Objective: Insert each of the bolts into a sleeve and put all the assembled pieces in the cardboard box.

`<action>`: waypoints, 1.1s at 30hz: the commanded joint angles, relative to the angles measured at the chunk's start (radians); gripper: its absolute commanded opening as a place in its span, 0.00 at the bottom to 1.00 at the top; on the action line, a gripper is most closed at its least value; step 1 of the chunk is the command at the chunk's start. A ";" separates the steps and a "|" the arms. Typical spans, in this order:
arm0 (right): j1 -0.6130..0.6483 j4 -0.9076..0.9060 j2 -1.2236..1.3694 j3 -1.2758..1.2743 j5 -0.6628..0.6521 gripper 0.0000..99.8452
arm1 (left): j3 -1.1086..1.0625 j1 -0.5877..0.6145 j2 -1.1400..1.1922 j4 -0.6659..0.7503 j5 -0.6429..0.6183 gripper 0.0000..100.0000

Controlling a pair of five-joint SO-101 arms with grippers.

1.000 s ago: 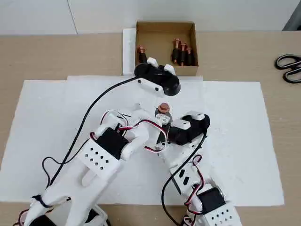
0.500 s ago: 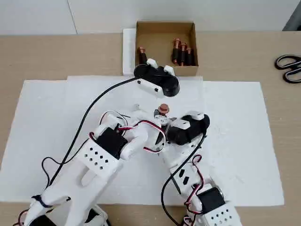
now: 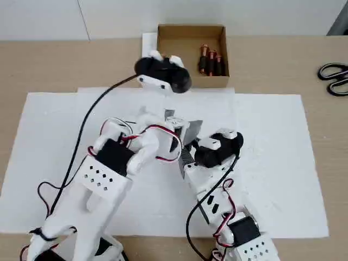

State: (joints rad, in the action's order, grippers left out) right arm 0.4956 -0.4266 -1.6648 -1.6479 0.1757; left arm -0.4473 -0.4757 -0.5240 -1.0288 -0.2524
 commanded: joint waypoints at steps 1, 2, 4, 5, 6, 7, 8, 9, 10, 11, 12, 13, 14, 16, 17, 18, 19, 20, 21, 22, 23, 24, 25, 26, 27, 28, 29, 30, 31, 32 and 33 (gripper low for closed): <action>0.001 0.001 -0.018 0.015 0.005 0.00 | 0.071 0.028 -0.031 -0.015 0.000 0.23; 0.001 0.001 -0.018 0.015 0.005 0.00 | 0.079 0.041 -0.031 -0.018 0.002 0.23; 0.001 0.001 -0.016 0.015 0.005 0.00 | 0.096 0.094 -0.031 -0.028 0.002 0.23; 0.001 0.001 -0.012 0.018 0.005 0.00 | 0.104 0.127 -0.031 -0.044 0.005 0.23; 0.001 0.001 -0.010 0.021 0.003 0.00 | 0.113 0.167 -0.031 -0.064 0.005 0.23; -0.001 -0.002 -0.008 0.023 0.002 0.00 | 0.120 0.204 -0.031 -0.087 0.006 0.23; -0.001 -0.004 -0.008 0.028 0.002 0.00 | 0.124 0.245 -0.031 -0.112 0.006 0.23; -0.012 -0.021 -0.008 0.044 0.002 0.00 | 0.125 0.290 -0.031 -0.137 0.006 0.23; -0.027 -0.054 -0.008 0.074 0.000 0.00 | 0.130 0.333 -0.031 -0.172 0.006 0.23; -0.048 -0.101 -0.007 0.115 -0.014 0.00 | 0.130 0.377 -0.031 -0.207 0.009 0.23; -0.073 -0.148 -0.007 0.163 -0.043 0.00 | 0.128 0.422 -0.031 -0.244 0.025 0.23; -0.096 -0.185 -0.005 0.212 -0.077 0.00 | 0.125 0.468 -0.029 -0.282 0.061 0.23; -0.113 -0.213 -0.004 0.256 -0.115 0.00 | 0.124 0.506 -0.026 -0.321 0.117 0.23; -0.137 -0.232 0.038 0.341 -0.199 0.00 | 0.122 0.572 -0.023 -0.382 0.241 0.23; -0.147 -0.231 0.077 0.384 -0.242 0.00 | 0.122 0.594 -0.023 -0.405 0.282 0.23; -0.159 -0.229 0.133 0.428 -0.282 0.00 | 0.122 0.611 -0.023 -0.425 0.301 0.23; -0.171 -0.228 0.197 0.480 -0.311 0.00 | 0.122 0.621 -0.023 -0.440 0.302 0.23; -0.183 -0.220 0.274 0.539 -0.333 0.00 | 0.122 0.631 -0.023 -0.451 0.298 0.23; -0.199 -0.205 0.358 0.597 -0.344 0.00 | 0.122 0.634 -0.025 -0.457 0.298 0.23; -0.214 -0.182 0.449 0.657 -0.350 0.00 | 0.122 0.635 -0.025 -0.463 0.298 0.23; -0.228 -0.153 0.547 0.720 -0.350 0.00 | 0.122 0.638 -0.026 -0.463 0.298 0.23; -0.240 -0.127 0.644 0.784 -0.350 0.00 | 0.122 0.640 -0.028 -0.470 0.298 0.23; -0.252 -0.096 0.748 0.850 -0.350 0.00 | 0.122 0.640 -0.028 -0.471 0.298 0.23; -0.260 -0.067 0.849 0.921 -0.348 0.00 | 0.122 0.640 -0.029 -0.482 0.298 0.23; -0.268 -0.042 0.954 0.994 -0.348 0.00 | 0.122 0.640 -0.029 -0.493 0.298 0.23; -0.274 -0.019 1.055 1.073 -0.348 0.00 | 0.122 0.640 -0.029 -0.505 0.298 0.23; -0.275 0.002 1.152 1.148 -0.347 0.00 | 0.122 0.640 -0.029 -0.519 0.298 0.23; -0.275 0.022 1.253 1.226 -0.347 0.00 | 0.122 0.640 -0.029 -0.532 0.299 0.23; -0.275 0.042 1.348 1.301 -0.347 0.00 | 0.122 0.640 -0.029 -0.543 0.301 0.23; -0.275 0.059 1.443 1.379 -0.347 0.00 | 0.122 0.640 -0.029 -0.551 0.301 0.23; -0.275 0.081 1.537 1.455 -0.347 0.00 | 0.122 0.640 -0.029 -0.554 0.299 0.23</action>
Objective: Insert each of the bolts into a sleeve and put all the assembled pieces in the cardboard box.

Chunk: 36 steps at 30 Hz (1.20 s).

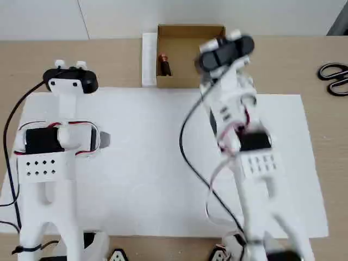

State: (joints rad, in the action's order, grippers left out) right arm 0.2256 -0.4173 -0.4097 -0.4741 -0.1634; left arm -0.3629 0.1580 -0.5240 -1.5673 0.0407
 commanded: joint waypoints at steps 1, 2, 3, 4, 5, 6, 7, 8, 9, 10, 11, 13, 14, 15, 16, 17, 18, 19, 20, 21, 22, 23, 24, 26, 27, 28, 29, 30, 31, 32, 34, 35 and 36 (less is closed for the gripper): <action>-0.005 0.093 0.371 0.358 -0.008 0.00 | 0.038 0.006 -0.029 -0.015 0.006 0.23; -0.005 0.114 0.460 0.434 -0.008 0.00 | 0.038 0.006 -0.029 -0.020 0.006 0.23; -0.005 0.133 0.544 0.511 -0.008 0.00 | 0.038 0.006 -0.029 -0.023 0.006 0.23; -0.005 0.148 0.622 0.588 -0.008 0.00 | 0.038 0.006 -0.029 -0.023 0.006 0.23; -0.005 0.159 0.696 0.660 -0.008 0.00 | 0.038 0.006 -0.029 -0.023 0.006 0.23; -0.005 0.166 0.765 0.732 -0.008 0.00 | 0.038 0.006 -0.029 -0.026 0.006 0.23; -0.005 0.168 0.826 0.801 -0.008 0.00 | 0.038 0.006 -0.029 -0.029 0.006 0.23; -0.005 0.166 0.880 0.865 -0.008 0.00 | 0.038 0.006 -0.029 -0.029 0.005 0.23; -0.005 0.165 0.934 0.927 -0.008 0.00 | 0.038 0.006 -0.029 -0.029 0.005 0.23; -0.005 0.166 0.980 0.974 -0.008 0.00 | 0.038 0.006 -0.029 -0.029 0.005 0.23; -0.005 0.160 1.024 1.025 -0.008 0.00 | 0.038 0.006 -0.029 -0.035 0.005 0.23; -0.005 0.160 1.098 1.094 -0.008 0.00 | 0.038 0.006 -0.029 -0.051 0.005 0.23; -0.005 0.159 1.127 1.115 -0.008 0.01 | 0.038 0.006 -0.029 -0.052 0.005 0.23; -0.007 0.159 1.148 1.131 -0.008 0.01 | 0.038 0.006 -0.029 -0.054 0.005 0.23; -0.007 0.159 1.164 1.138 -0.008 0.01 | 0.038 0.006 -0.029 -0.058 0.005 0.23; -0.007 0.159 1.179 1.143 -0.008 0.01 | 0.038 0.006 -0.029 -0.058 0.005 0.23; -0.007 0.159 1.191 1.146 -0.008 0.01 | 0.038 0.005 -0.029 -0.058 0.005 0.23; -0.007 0.159 1.202 1.146 -0.008 0.01 | 0.038 0.005 -0.029 -0.058 0.005 0.23; -0.007 0.159 1.211 1.146 -0.008 0.01 | 0.038 0.005 -0.029 -0.058 0.005 0.23; -0.007 0.159 1.221 1.146 -0.008 0.01 | 0.038 0.005 -0.029 -0.058 0.005 0.23; -0.008 0.159 1.233 1.146 -0.008 0.01 | 0.038 0.005 -0.029 -0.058 0.005 0.23; -0.010 0.160 1.244 1.146 -0.008 0.01 | 0.038 0.003 -0.029 -0.058 0.005 0.23; -0.013 0.165 1.254 1.146 -0.008 0.01 | 0.038 0.002 -0.029 -0.058 0.005 0.23; -0.015 0.168 1.267 1.148 -0.008 0.01 | 0.038 0.002 -0.029 -0.058 0.005 0.23; -0.015 0.168 1.271 1.148 -0.008 0.01 | 0.038 0.002 -0.029 -0.058 0.005 0.23; -0.016 0.168 1.273 1.148 -0.008 0.01 | 0.038 0.002 -0.029 -0.058 0.005 0.23; -0.016 0.160 1.274 1.148 -0.008 0.01 | 0.038 0.002 -0.029 -0.058 0.005 0.23; -0.016 0.160 1.274 1.148 -0.008 0.01 | 0.038 0.002 -0.029 -0.058 0.005 0.23; -0.016 0.160 1.274 1.148 -0.008 0.01 | 0.038 0.002 -0.029 -0.058 0.005 0.23; -0.016 0.159 1.274 1.148 -0.008 0.01 | 0.038 0.002 -0.029 -0.058 0.005 0.23; -0.016 0.159 1.274 1.148 -0.008 0.01 | 0.038 0.002 -0.029 -0.058 0.005 0.23; -0.016 0.159 1.276 1.148 -0.008 0.01 | 0.038 0.002 -0.029 -0.058 0.005 0.23; -0.016 0.159 1.276 1.148 -0.008 0.02 | 0.038 0.002 -0.029 -0.058 0.005 0.23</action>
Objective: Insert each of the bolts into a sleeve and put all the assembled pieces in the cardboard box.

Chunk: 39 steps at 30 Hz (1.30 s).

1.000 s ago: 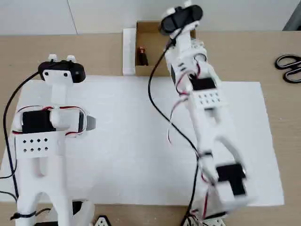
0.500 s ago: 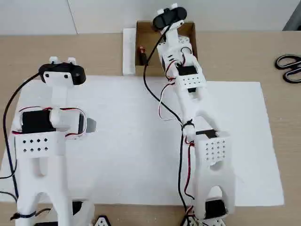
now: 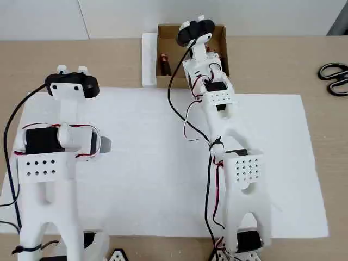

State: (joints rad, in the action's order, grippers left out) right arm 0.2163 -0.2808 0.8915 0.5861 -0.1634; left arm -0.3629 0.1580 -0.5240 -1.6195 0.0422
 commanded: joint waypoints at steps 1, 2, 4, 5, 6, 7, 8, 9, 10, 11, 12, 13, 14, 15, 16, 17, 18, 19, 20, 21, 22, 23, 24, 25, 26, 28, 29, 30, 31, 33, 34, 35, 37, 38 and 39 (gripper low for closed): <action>-0.007 0.021 -0.024 0.087 -0.008 0.03 | 0.038 0.002 -0.029 -0.006 0.003 0.23; -0.007 0.018 -0.024 0.087 -0.006 0.06 | 0.038 0.002 -0.029 -0.006 0.003 0.23; -0.007 -0.021 -0.024 0.087 0.018 0.10 | 0.038 0.002 -0.029 -0.006 0.003 0.23; -0.007 -0.044 -0.027 0.087 0.029 0.12 | 0.038 0.002 -0.029 -0.006 0.003 0.23; -0.007 -0.053 -0.027 0.087 0.037 0.13 | 0.038 0.002 -0.029 -0.006 0.003 0.23; -0.007 -0.056 -0.028 0.087 0.041 0.14 | 0.038 0.002 -0.029 -0.006 0.003 0.23; -0.008 -0.051 -0.028 0.087 0.041 0.14 | 0.038 0.002 -0.029 -0.006 0.003 0.23; -0.008 -0.051 -0.030 0.087 0.043 0.14 | 0.038 0.002 -0.029 -0.006 0.003 0.23; -0.008 -0.051 -0.031 0.087 0.043 0.14 | 0.038 0.002 -0.029 -0.006 0.003 0.23; -0.008 -0.051 -0.033 0.089 0.043 0.14 | 0.038 0.002 -0.031 -0.006 0.003 0.23; -0.008 -0.051 -0.033 0.095 0.041 0.14 | 0.038 0.002 -0.031 -0.006 0.003 0.23; -0.008 -0.058 -0.033 0.112 0.041 0.14 | 0.039 0.000 -0.031 -0.006 0.003 0.23; -0.008 -0.061 -0.033 0.137 0.041 0.14 | 0.039 0.000 -0.031 -0.006 0.003 0.23; -0.013 -0.062 -0.033 0.161 0.041 0.14 | 0.039 0.000 -0.031 -0.006 0.003 0.23; -0.018 -0.062 -0.033 0.183 0.041 0.14 | 0.042 0.000 -0.031 -0.006 0.003 0.23; -0.021 -0.062 -0.033 0.203 0.041 0.14 | 0.044 0.000 -0.031 -0.006 0.003 0.23; -0.022 -0.065 -0.035 0.226 0.040 0.14 | 0.045 0.000 -0.031 -0.006 0.003 0.23; -0.024 -0.081 -0.035 0.252 0.040 0.14 | 0.048 0.000 -0.032 -0.005 0.006 0.23; -0.024 -0.114 -0.039 0.290 0.040 0.14 | 0.061 0.000 -0.032 -0.006 0.008 0.23; -0.024 -0.166 -0.054 0.336 0.040 0.14 | 0.079 0.000 -0.032 -0.006 0.009 0.23; -0.024 -0.232 -0.079 0.385 0.040 0.14 | 0.105 0.000 -0.032 -0.006 0.009 0.23; -0.021 -0.305 -0.111 0.437 0.041 0.14 | 0.137 0.000 -0.032 -0.008 0.009 0.23; -0.018 -0.380 -0.147 0.488 0.041 0.14 | 0.173 0.000 -0.038 -0.020 0.009 0.23; -0.016 -0.446 -0.174 0.534 0.043 0.14 | 0.214 0.000 -0.052 -0.040 0.011 0.23; -0.008 -0.504 -0.203 0.574 0.043 0.14 | 0.246 0.000 -0.069 -0.054 0.011 0.23; 0.005 -0.615 -0.259 0.646 0.043 0.14 | 0.289 0.000 -0.114 -0.055 0.003 0.23; 0.012 -0.673 -0.285 0.680 0.041 0.14 | 0.298 0.000 -0.141 -0.055 0.005 0.23; 0.018 -0.733 -0.311 0.720 0.038 0.14 | 0.302 0.000 -0.172 -0.057 0.008 0.23; 0.031 -0.802 -0.340 0.764 0.037 0.14 | 0.302 0.000 -0.204 -0.060 0.008 0.23; 0.054 -0.949 -0.406 0.861 0.035 0.14 | 0.300 0.000 -0.272 -0.061 0.005 0.23; 0.061 -1.024 -0.432 0.910 0.035 0.14 | 0.300 0.000 -0.304 -0.061 0.005 0.23; 0.071 -1.099 -0.461 0.956 0.035 0.14 | 0.300 0.000 -0.334 -0.061 0.005 0.23; 0.084 -1.245 -0.515 1.040 0.035 0.14 | 0.298 0.000 -0.397 -0.061 0.005 0.23; 0.085 -1.320 -0.539 1.080 0.035 0.14 | 0.298 0.000 -0.428 -0.061 0.005 0.23; 0.085 -1.382 -0.564 1.103 0.035 0.14 | 0.298 0.000 -0.459 -0.061 0.005 0.23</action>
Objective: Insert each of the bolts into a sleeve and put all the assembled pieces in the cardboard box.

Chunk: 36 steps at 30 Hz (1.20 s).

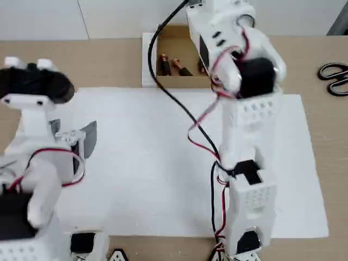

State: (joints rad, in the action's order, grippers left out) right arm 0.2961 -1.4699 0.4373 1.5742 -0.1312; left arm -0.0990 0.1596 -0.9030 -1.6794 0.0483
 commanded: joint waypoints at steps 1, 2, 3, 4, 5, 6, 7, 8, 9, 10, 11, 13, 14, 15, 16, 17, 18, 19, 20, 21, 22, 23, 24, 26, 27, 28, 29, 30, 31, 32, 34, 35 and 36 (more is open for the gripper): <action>0.002 -0.229 -0.139 0.107 0.003 0.14 | 0.031 -0.002 -0.109 -0.002 -0.002 0.23; -0.001 -0.231 -0.171 0.103 0.003 0.14 | 0.019 -0.002 -0.137 -0.002 -0.002 0.23; -0.016 -0.234 -0.209 0.103 0.003 0.14 | -0.002 -0.002 -0.167 -0.002 -0.002 0.23; -0.041 -0.234 -0.248 0.097 0.006 0.14 | -0.035 -0.002 -0.196 0.002 -0.002 0.23; -0.059 -0.234 -0.283 0.097 0.008 0.14 | -0.073 -0.002 -0.226 0.005 -0.002 0.23; -0.065 -0.236 -0.320 0.097 0.008 0.14 | -0.114 -0.002 -0.255 0.005 -0.002 0.23; -0.065 -0.237 -0.354 0.097 0.008 0.14 | -0.156 -0.002 -0.284 0.005 -0.002 0.23; -0.070 -0.240 -0.389 0.097 0.008 0.14 | -0.202 -0.002 -0.315 0.005 -0.002 0.23; -0.070 -0.242 -0.424 0.095 0.008 0.14 | -0.245 -0.002 -0.345 0.005 -0.002 0.23; -0.071 -0.242 -0.458 0.094 0.008 0.14 | -0.285 -0.002 -0.377 0.006 -0.002 0.23; -0.071 -0.242 -0.490 0.083 0.008 0.14 | -0.318 -0.002 -0.410 0.009 -0.002 0.23; -0.071 -0.242 -0.556 0.031 0.008 0.14 | -0.386 0.000 -0.479 0.048 -0.002 0.23; -0.071 -0.243 -0.591 -0.012 0.008 0.14 | -0.417 0.000 -0.517 0.074 -0.002 0.23; -0.071 -0.243 -0.627 -0.066 0.008 0.14 | -0.449 0.000 -0.559 0.098 -0.002 0.23; -0.071 -0.243 -0.667 -0.133 0.008 0.14 | -0.479 0.000 -0.600 0.129 -0.002 0.23; -0.071 -0.243 -0.708 -0.212 0.008 0.14 | -0.516 0.000 -0.643 0.161 -0.002 0.23; -0.071 -0.243 -0.751 -0.304 0.008 0.14 | -0.552 0.000 -0.684 0.193 -0.002 0.23; -0.071 -0.242 -0.794 -0.410 0.008 0.14 | -0.590 0.000 -0.726 0.222 -0.002 0.23; -0.071 -0.239 -0.834 -0.523 0.008 0.14 | -0.627 0.000 -0.770 0.250 -0.002 0.23; -0.071 -0.236 -0.871 -0.649 0.008 0.14 | -0.668 0.000 -0.812 0.275 -0.002 0.23; -0.071 -0.232 -0.905 -0.776 0.005 0.14 | -0.708 0.000 -0.853 0.298 -0.002 0.23; -0.071 -0.229 -0.934 -0.910 0.005 0.14 | -0.750 0.000 -0.895 0.322 0.000 0.23; -0.071 -0.219 -0.955 -1.037 0.005 0.14 | -0.791 0.000 -0.924 0.348 0.002 0.23; -0.071 -0.170 -0.977 -1.278 0.005 0.14 | -0.843 0.005 -0.919 0.390 0.002 0.23; -0.071 -0.130 -0.980 -1.389 0.005 0.14 | -0.858 0.005 -0.908 0.405 0.002 0.23; -0.073 -0.087 -0.981 -1.493 0.005 0.14 | -0.874 0.005 -0.907 0.419 0.002 0.23; -0.082 -0.041 -0.984 -1.590 0.005 0.14 | -0.894 0.005 -0.910 0.434 0.002 0.23; -0.097 0.016 -0.984 -1.679 0.005 0.14 | -0.914 0.003 -0.913 0.457 0.002 0.23; -0.114 0.088 -0.984 -1.758 0.005 0.14 | -0.935 0.002 -0.913 0.482 0.002 0.23; -0.131 0.165 -0.984 -1.835 0.005 0.14 | -0.958 0.002 -0.913 0.506 0.002 0.23; -0.180 0.305 -0.986 -1.984 0.005 0.14 | -1.012 0.003 -0.913 0.542 0.002 0.23; -0.200 0.369 -0.986 -2.053 0.006 0.14 | -1.040 0.003 -0.913 0.551 0.002 0.23; -0.219 0.427 -0.986 -2.116 0.006 0.14 | -1.066 0.002 -0.913 0.560 0.002 0.23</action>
State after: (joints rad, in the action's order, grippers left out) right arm 0.1289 -1.2290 -0.5232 -0.3606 -0.1312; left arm -1.1193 0.1611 -1.8067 -1.1684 0.0483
